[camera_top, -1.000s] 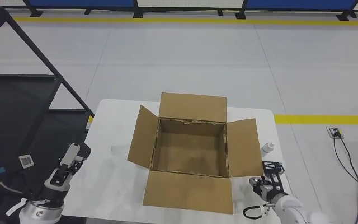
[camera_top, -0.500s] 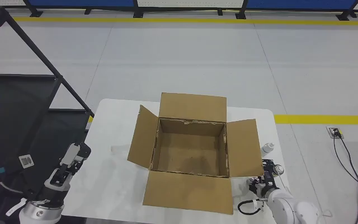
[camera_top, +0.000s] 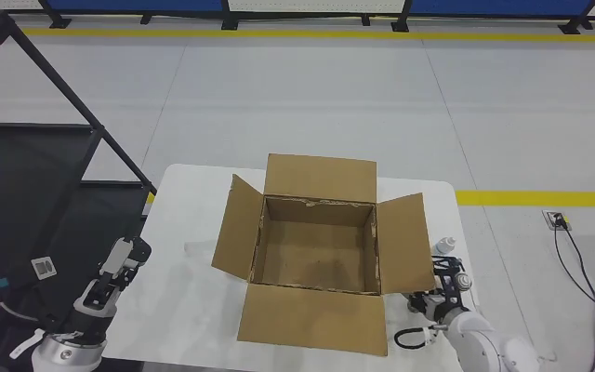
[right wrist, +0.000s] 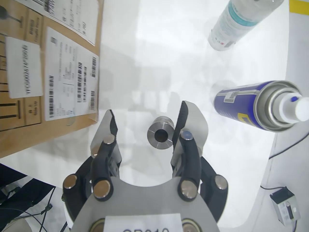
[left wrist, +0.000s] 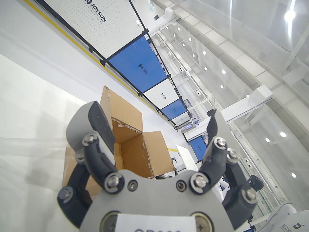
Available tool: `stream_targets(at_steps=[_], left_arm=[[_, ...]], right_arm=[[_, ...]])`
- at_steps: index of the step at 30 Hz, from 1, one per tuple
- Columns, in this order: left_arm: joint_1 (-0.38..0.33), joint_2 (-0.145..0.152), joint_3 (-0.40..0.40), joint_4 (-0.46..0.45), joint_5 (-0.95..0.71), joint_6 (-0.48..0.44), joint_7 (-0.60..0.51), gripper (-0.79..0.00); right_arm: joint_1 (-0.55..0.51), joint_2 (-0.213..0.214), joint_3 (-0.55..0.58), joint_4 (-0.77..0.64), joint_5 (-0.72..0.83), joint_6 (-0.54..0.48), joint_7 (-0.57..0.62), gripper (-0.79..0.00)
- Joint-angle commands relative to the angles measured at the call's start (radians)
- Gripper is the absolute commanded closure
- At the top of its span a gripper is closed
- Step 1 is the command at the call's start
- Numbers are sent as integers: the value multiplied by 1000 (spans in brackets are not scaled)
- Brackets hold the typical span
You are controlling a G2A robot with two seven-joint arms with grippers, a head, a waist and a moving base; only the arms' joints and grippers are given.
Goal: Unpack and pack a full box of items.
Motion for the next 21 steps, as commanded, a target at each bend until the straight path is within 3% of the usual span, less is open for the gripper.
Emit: stream_targets(at_steps=[1,3,4,6,8,10,13,21], left_arm=[[0,0,0,0,0,0,0,-785],[0,0,0,0,0,0,0,-785],[0,0,0,0,0,0,0,-785],[0,0,0,0,0,0,0,-785],[0,0,0,0,0,0,0,-785],[0,0,0,0,0,0,0,-785],[0,0,0,0,0,0,0,-785],[0,0,0,0,0,0,0,-785]], right_arm=[[-4,0,7,3,45,-20,-28,-600],[-3,0,13,16,93,-51,-52,-576],[-1,0,14,23,115,-65,-62,-619],[9,1,8,46,155,-110,-78,-570],[27,2,-1,74,172,-135,-85,-579],[47,2,-13,98,181,-144,-96,-585],[72,3,-33,122,194,-169,-108,-526],[139,3,-92,171,195,-186,-108,-545]])
